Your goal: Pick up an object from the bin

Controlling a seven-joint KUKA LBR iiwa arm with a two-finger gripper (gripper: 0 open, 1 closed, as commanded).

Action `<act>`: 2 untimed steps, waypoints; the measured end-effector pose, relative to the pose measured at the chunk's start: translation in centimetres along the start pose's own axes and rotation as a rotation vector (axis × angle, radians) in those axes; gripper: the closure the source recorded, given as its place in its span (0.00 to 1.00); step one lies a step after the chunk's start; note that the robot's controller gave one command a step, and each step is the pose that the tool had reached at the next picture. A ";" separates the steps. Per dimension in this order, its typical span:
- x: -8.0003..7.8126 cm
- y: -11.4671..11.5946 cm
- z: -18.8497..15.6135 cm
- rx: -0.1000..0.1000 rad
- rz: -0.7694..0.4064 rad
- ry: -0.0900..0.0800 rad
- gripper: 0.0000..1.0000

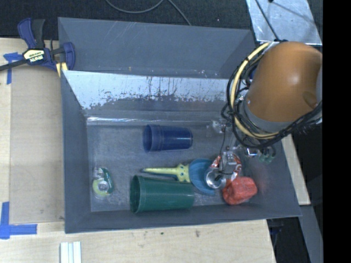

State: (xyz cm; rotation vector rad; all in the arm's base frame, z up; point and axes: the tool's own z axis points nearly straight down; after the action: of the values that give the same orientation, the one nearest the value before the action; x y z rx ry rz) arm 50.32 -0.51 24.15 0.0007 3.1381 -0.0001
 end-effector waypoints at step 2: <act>-0.6 0.0 2.4 0.001 -0.074 -0.007 0.00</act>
Offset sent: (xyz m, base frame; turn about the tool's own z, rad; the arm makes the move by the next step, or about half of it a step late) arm 0.0200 0.0016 -0.1053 -0.2824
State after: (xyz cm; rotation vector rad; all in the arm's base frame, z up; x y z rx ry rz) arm 50.98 -0.46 21.76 -0.1144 3.1290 -0.0011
